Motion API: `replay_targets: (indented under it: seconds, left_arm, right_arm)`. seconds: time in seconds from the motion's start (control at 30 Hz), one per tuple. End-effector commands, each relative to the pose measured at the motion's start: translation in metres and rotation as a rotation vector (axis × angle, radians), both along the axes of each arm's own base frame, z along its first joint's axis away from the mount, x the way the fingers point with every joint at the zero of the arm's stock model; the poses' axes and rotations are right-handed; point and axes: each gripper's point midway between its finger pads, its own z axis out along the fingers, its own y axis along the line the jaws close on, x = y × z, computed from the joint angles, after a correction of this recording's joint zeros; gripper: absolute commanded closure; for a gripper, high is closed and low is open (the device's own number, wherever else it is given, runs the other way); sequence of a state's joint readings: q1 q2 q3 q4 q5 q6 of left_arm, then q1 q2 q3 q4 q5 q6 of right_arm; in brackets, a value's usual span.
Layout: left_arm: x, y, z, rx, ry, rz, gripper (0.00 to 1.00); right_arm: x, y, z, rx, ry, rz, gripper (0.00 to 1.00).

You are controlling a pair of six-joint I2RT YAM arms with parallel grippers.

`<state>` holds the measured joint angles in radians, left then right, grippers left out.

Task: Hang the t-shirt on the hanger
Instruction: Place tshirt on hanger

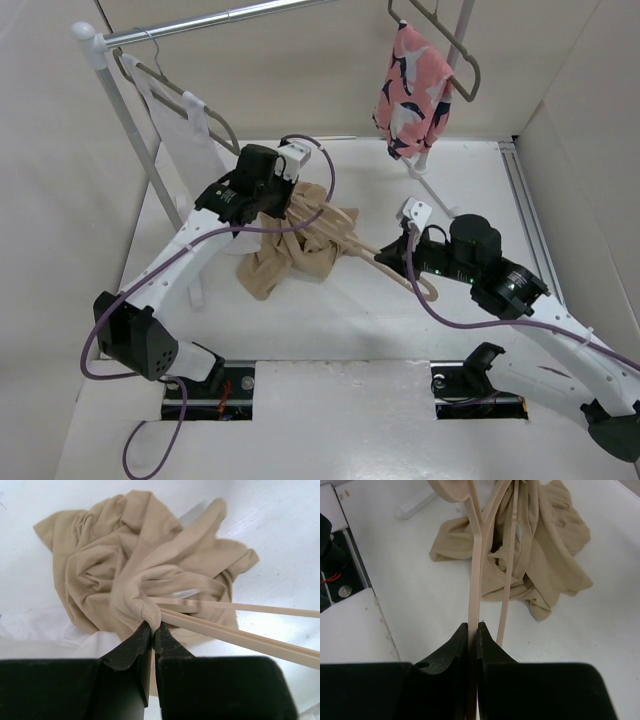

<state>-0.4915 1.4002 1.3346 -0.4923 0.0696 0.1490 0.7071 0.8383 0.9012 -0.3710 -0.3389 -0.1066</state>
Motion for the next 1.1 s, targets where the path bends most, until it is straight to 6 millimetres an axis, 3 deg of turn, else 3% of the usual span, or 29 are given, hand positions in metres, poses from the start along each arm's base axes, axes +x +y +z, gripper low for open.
replay_targets:
  seconds: [0.0,0.1,0.2,0.33,0.4,0.47,0.57,0.6,0.7,0.83,0.9,1.0,1.07]
  left_arm:
    - [-0.013,-0.032,0.044,-0.099,-0.039,-0.113,1.00]
    - [-0.019,-0.044,0.059,-0.113,-0.062,-0.148,1.00]
    - [-0.028,-0.053,0.062,-0.118,-0.056,-0.183,1.00]
    - [-0.014,-0.046,0.079,-0.096,-0.122,-0.127,1.00]
    - [0.002,-0.032,0.074,-0.015,-0.153,-0.053,1.00]
    - [0.007,-0.031,0.076,-0.001,-0.172,-0.043,1.00]
    - [0.004,-0.037,0.082,-0.022,-0.173,-0.088,1.00]
    - [0.000,-0.042,0.077,-0.022,-0.149,-0.125,1.00]
    - [-0.002,-0.040,0.077,-0.011,-0.143,-0.131,1.00]
    - [-0.013,-0.048,0.085,-0.034,-0.142,-0.214,1.00]
    - [-0.018,-0.053,0.089,-0.057,-0.134,-0.248,1.00]
    - [-0.048,-0.073,0.099,-0.110,-0.110,-0.393,1.00]
    - [-0.058,-0.083,0.100,-0.124,-0.106,-0.453,1.00]
  right_arm:
    - [0.001,0.022,0.033,0.125,-0.081,0.075,1.00]
    - [0.011,0.025,0.028,0.114,-0.078,0.048,1.00]
    - [0.015,0.028,0.027,0.106,-0.083,0.050,1.00]
    - [-0.001,0.028,0.027,0.100,-0.081,0.125,1.00]
    - [-0.014,0.022,0.024,0.086,-0.064,0.155,1.00]
    - [-0.027,0.017,0.026,0.093,-0.060,0.184,1.00]
    - [-0.037,0.017,0.021,0.109,-0.032,0.212,1.00]
    - [-0.038,0.015,0.018,0.110,-0.030,0.212,1.00]
    - [-0.043,0.013,0.023,0.128,-0.030,0.218,1.00]
    - [-0.035,0.005,0.015,0.110,-0.023,0.144,1.00]
    - [-0.031,0.007,0.021,0.145,-0.028,0.128,1.00]
    - [-0.015,0.001,0.022,0.149,-0.014,0.032,1.00]
    - [-0.001,-0.006,0.029,0.170,-0.022,-0.025,1.00]
